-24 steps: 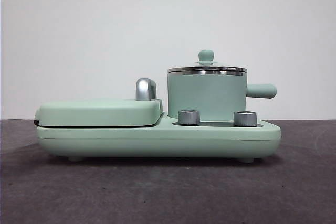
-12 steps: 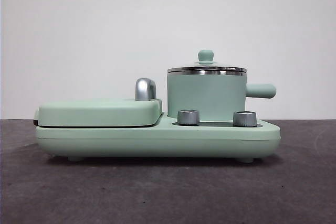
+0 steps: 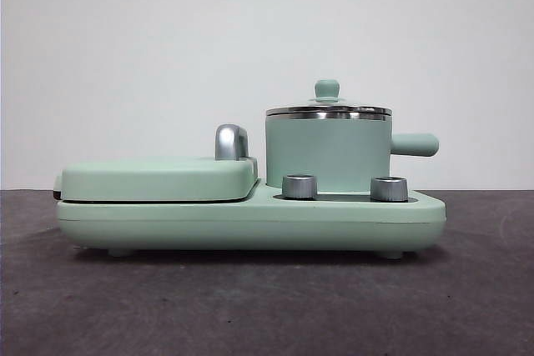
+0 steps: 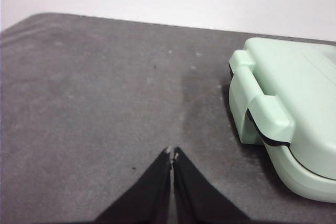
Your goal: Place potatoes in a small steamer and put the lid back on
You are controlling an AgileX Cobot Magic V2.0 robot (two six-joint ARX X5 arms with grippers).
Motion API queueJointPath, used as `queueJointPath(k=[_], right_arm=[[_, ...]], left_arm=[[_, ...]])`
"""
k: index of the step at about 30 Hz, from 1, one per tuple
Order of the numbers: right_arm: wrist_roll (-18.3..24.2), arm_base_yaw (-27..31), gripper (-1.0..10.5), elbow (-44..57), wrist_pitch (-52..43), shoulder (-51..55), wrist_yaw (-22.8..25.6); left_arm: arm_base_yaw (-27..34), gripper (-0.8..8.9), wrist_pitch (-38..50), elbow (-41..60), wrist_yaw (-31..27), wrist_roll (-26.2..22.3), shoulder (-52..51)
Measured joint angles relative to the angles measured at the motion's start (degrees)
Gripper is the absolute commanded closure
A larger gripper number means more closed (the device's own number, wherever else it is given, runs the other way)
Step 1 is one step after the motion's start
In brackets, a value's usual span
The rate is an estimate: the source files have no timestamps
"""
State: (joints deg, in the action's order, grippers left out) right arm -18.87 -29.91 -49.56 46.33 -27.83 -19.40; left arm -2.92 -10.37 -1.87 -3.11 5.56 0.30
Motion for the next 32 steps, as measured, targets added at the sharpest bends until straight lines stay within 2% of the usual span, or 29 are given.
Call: queueJointPath(k=[22,25,28,32], right_arm=[[0.0,0.6,9.3,0.3,-0.8,0.7,0.0],[0.5,5.6,9.3,2.2,-2.3,3.6,-0.1],[0.6,13.1,9.3,6.6,-7.1,8.0,-0.1],[2.0,20.6,9.3,17.8,-21.2,13.2,1.6]], left_arm=[[0.0,8.06,0.0,0.0,0.0,-0.2,0.0],[0.0,8.06,0.0,0.0,0.0,-0.2,0.0],[0.0,8.06,0.0,0.0,0.0,-0.2,0.0],[0.0,8.06,0.0,0.0,0.0,-0.2,0.0]])
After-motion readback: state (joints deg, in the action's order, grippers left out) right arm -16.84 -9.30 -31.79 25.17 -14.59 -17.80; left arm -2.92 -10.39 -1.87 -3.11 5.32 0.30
